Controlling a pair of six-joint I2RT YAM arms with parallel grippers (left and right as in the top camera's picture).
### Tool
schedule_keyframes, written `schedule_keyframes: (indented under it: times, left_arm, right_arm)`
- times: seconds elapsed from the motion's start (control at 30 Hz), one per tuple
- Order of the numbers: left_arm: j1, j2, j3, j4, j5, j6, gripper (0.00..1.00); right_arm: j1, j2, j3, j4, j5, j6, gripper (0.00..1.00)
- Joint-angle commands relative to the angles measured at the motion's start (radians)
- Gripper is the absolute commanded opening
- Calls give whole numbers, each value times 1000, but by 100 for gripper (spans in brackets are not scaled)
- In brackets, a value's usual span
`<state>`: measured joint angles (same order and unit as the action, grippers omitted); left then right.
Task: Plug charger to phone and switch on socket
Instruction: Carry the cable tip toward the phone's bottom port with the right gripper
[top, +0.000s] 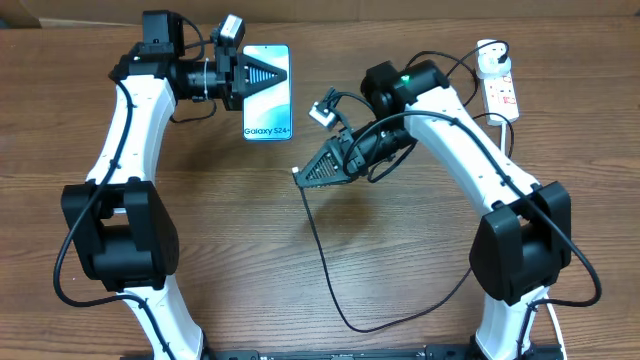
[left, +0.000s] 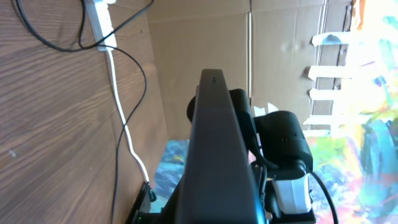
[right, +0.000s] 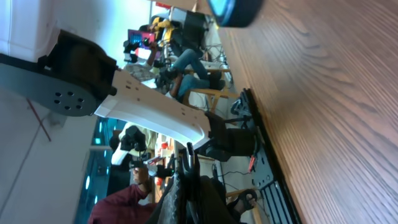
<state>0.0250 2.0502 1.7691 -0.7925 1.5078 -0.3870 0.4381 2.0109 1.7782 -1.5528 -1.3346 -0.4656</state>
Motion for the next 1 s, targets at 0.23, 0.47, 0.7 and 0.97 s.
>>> schedule_keyframes:
  times: [0.23,0.47,0.7,0.97]
  left_arm:
    - [-15,-9,-2,3,10,-110,4]
    - [-26,-9,-2,3,-14,-111,4]
    - [-30,-9,-2,4,-49,-112,4]
    - [-52,-9,-2,5,-87,-116,4]
  right_arm:
    - [-3,-23,7,135,-27,126,4]
    - [2,-23,7,290,36,333,4]
    - [2,-23,7,296,31,336,4]
    - [2,-23,7,370,29,413,4]
